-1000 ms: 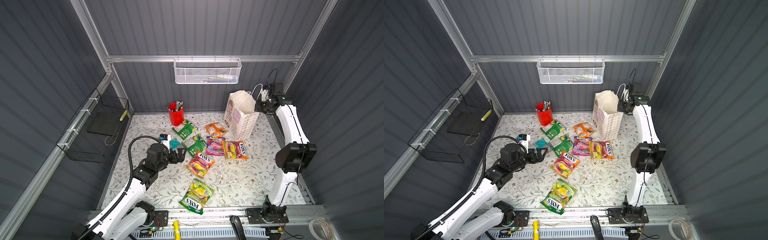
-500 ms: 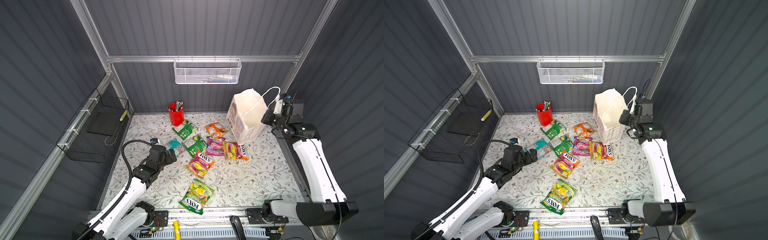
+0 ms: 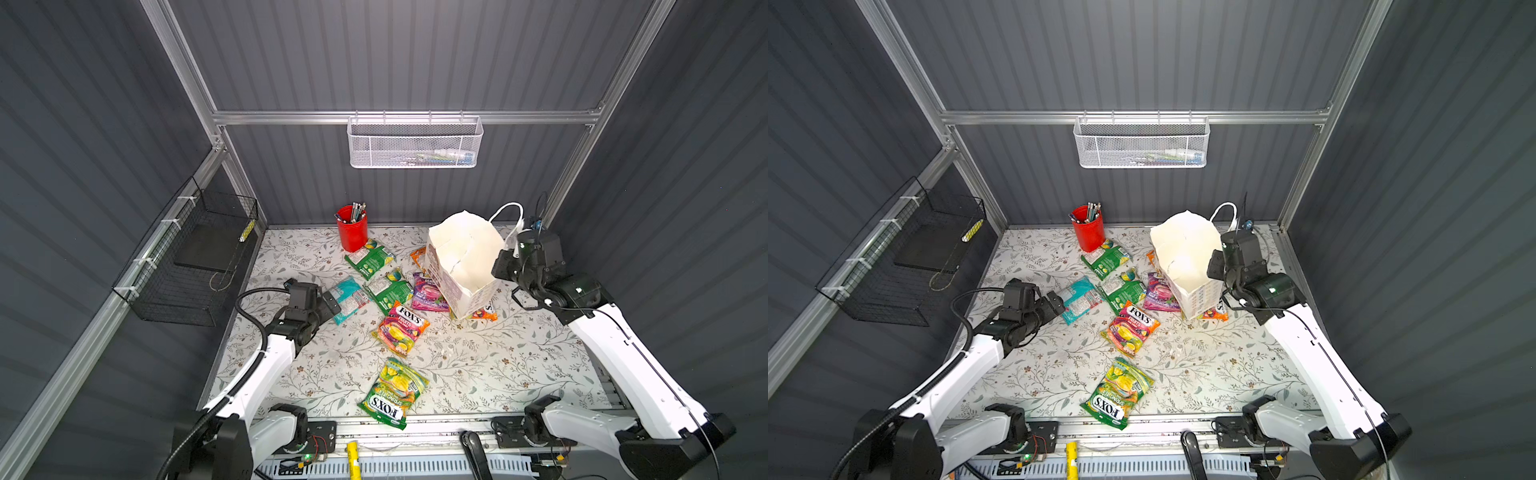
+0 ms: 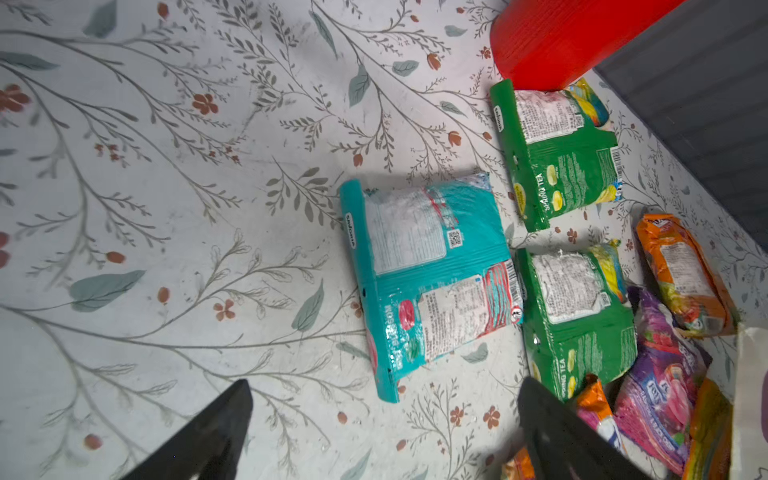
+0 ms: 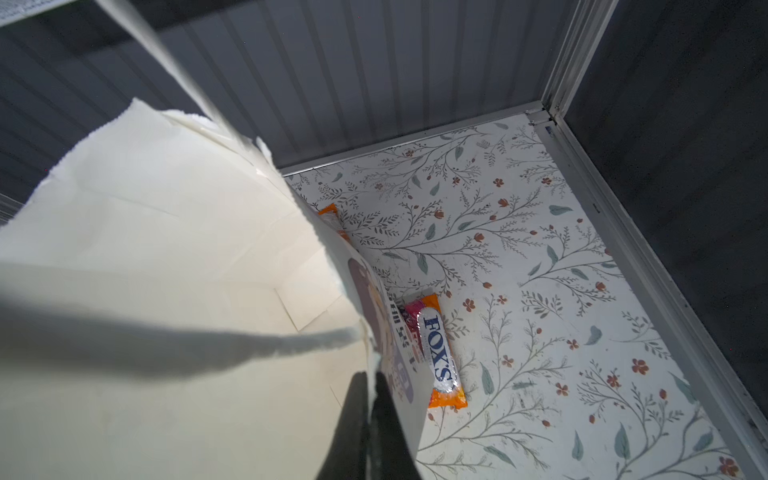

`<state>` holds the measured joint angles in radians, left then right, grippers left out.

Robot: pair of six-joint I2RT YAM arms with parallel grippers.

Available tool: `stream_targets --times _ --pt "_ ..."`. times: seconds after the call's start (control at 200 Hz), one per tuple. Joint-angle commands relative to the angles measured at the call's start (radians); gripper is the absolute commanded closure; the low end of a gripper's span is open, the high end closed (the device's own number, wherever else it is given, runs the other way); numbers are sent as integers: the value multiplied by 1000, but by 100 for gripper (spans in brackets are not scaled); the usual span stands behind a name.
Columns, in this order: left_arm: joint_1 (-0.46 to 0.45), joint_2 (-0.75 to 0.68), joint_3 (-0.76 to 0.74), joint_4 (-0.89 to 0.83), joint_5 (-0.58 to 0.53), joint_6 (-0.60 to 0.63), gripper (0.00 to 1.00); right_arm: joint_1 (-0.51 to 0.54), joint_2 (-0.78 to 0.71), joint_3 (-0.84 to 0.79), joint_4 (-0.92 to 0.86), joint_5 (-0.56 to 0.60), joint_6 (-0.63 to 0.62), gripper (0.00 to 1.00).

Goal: Place the snacks into the paper bag
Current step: 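Grasp the paper bag's top edge with right gripper while left reaches toward teal packet, then hold the bag open with the right gripper while the left grasps the teal packet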

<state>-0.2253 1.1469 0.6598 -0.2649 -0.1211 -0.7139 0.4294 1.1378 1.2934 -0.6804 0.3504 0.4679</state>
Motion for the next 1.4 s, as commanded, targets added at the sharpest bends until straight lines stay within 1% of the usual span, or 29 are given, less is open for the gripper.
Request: stream_targets --times 0.0,0.075,0.135,0.27,0.355,0.475,0.545,0.62,0.695,0.806,0.926,1.026,1.096,1.146,1.201,1.396 --pt "6 86 8 86 72 -29 0 35 -13 -16 29 77 32 100" --pt "10 140 15 105 37 -30 0 61 -3 9 -16 143 77 100" --pt "26 172 5 133 41 -35 0 83 25 49 -69 179 118 100" --pt "38 256 10 192 61 -32 3 130 60 61 -81 230 120 100" --pt "43 319 22 225 88 -23 5 140 76 66 -90 227 127 100" --pt "44 376 42 257 121 -1 14 156 61 41 -54 186 131 100" --pt "44 388 41 269 120 -6 21 160 62 42 -60 163 130 100" --pt "44 389 31 274 104 -15 27 168 68 43 -63 151 112 100" --pt "43 379 14 291 100 -22 35 180 68 27 -51 180 98 100" --pt "44 350 -13 316 114 -30 54 184 43 -1 -27 159 91 100" --pt "44 308 -32 323 121 -31 73 185 9 -52 2 176 79 100" --pt "44 270 -43 322 136 -43 81 185 -11 -74 24 176 75 100" --pt "43 240 -39 295 142 -52 89 184 -13 -75 21 172 74 100" --pt "44 209 -34 273 150 -49 96 184 -13 -78 21 172 73 100" --pt "44 170 -27 239 159 -49 100 185 -13 -88 33 179 68 100" --pt "44 -1 19 79 202 -19 100 185 -13 -99 42 185 66 100"
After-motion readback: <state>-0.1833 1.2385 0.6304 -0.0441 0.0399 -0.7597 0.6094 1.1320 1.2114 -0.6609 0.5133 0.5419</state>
